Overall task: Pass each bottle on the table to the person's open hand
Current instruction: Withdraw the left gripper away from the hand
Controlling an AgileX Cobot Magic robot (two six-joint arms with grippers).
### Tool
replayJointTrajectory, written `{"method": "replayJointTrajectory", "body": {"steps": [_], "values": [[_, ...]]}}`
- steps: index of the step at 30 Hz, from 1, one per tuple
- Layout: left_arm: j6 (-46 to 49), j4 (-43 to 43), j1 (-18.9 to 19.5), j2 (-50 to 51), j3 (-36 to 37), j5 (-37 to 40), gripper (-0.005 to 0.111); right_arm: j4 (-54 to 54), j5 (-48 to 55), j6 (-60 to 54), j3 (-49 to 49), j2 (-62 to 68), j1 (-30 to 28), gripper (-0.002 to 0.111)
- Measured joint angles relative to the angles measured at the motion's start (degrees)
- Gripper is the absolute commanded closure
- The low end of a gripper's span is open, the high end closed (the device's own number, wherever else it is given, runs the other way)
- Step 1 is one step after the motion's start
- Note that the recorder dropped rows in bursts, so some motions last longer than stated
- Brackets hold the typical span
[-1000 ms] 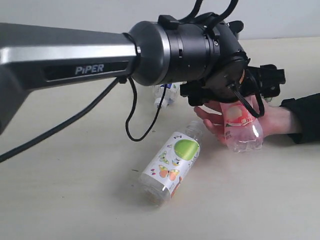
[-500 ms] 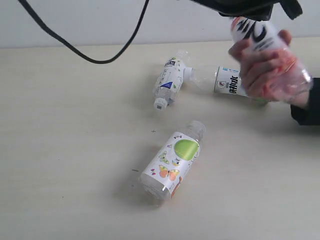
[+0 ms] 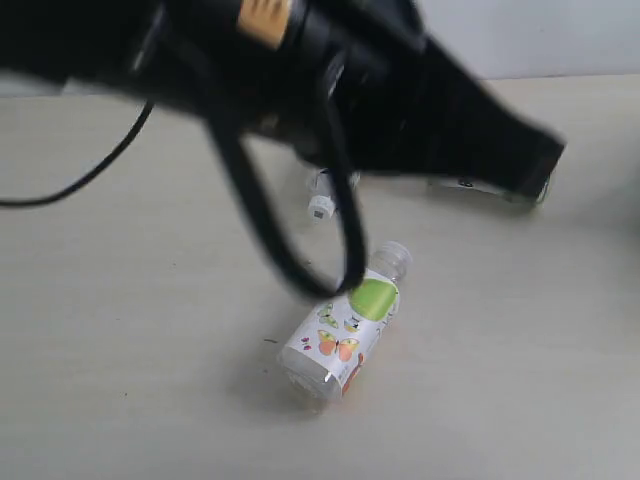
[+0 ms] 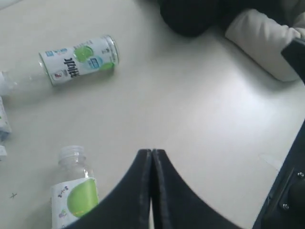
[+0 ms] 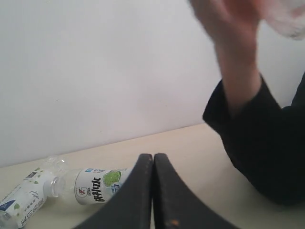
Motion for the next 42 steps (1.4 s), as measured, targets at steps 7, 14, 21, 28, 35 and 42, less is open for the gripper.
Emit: {"method": "replayJointTrajectory", "body": {"steps": [7,14,21,28,35,42], "values": [[1.17,0.00,0.00,-11.94,30.33,-30.40,0.107,0.00,0.00,0.00,0.00,0.00,0.00,0.108],[4.04,0.00,0.00,-19.13,56.00,-65.64,0.107,0.00,0.00,0.00,0.00,0.00,0.00,0.108],[5.01,0.00,0.00,-19.56,68.41,-83.70,0.107,0.00,0.00,0.00,0.00,0.00,0.00,0.108],[6.25,0.81,0.00,-19.60,71.12,-85.11,0.107,0.00,0.00,0.00,0.00,0.00,0.00,0.108],[6.87,1.95,0.00,-19.60,70.95,-90.08,0.107,0.00,0.00,0.00,0.00,0.00,0.00,0.108],[13.30,-5.77,1.53,-18.99,51.59,-61.71,0.107,0.00,0.00,0.00,0.00,0.00,0.00,0.108]]}}
